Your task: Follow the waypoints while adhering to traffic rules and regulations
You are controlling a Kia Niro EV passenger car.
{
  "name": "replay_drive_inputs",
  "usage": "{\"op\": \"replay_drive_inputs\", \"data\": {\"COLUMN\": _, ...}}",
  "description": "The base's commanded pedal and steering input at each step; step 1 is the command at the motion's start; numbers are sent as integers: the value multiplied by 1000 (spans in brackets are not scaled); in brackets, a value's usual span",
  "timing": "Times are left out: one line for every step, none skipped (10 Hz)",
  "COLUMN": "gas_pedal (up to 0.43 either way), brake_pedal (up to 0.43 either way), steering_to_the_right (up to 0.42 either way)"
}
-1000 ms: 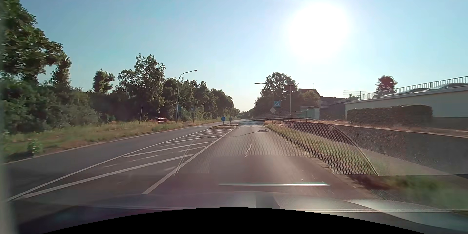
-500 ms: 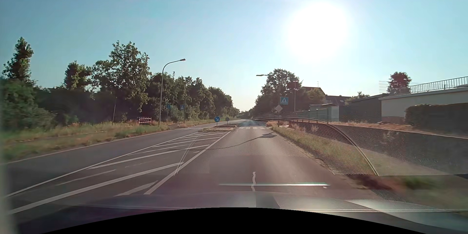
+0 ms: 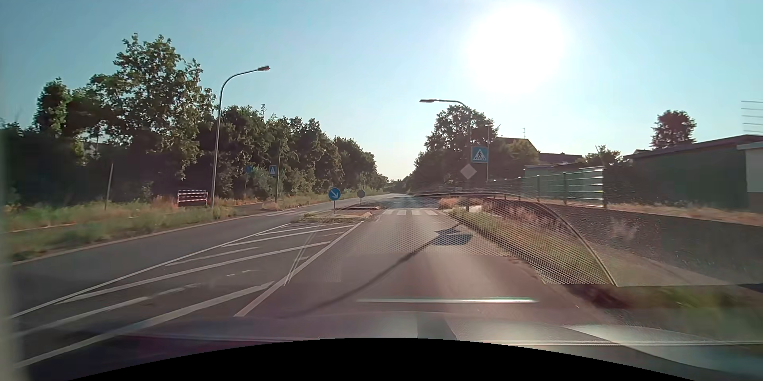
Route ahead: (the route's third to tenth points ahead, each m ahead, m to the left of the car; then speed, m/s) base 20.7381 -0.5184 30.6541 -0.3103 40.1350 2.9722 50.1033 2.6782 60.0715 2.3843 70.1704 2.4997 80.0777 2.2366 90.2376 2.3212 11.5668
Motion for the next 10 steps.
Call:
{"op": "replay_drive_inputs", "data": {"gas_pedal": 28, "brake_pedal": 0, "steering_to_the_right": 4}}
{"op": "replay_drive_inputs", "data": {"gas_pedal": 28, "brake_pedal": 0, "steering_to_the_right": 5}}
{"op": "replay_drive_inputs", "data": {"gas_pedal": 28, "brake_pedal": 0, "steering_to_the_right": 4}}
{"op": "replay_drive_inputs", "data": {"gas_pedal": 28, "brake_pedal": 0, "steering_to_the_right": 4}}
{"op": "replay_drive_inputs", "data": {"gas_pedal": 28, "brake_pedal": 0, "steering_to_the_right": 4}}
{"op": "replay_drive_inputs", "data": {"gas_pedal": 28, "brake_pedal": 0, "steering_to_the_right": 4}}
{"op": "replay_drive_inputs", "data": {"gas_pedal": 20, "brake_pedal": 0, "steering_to_the_right": 4}}
{"op": "replay_drive_inputs", "data": {"gas_pedal": 20, "brake_pedal": 0, "steering_to_the_right": 3}}
{"op": "replay_drive_inputs", "data": {"gas_pedal": 20, "brake_pedal": 0, "steering_to_the_right": 2}}
{"op": "replay_drive_inputs", "data": {"gas_pedal": 20, "brake_pedal": 0, "steering_to_the_right": 1}}
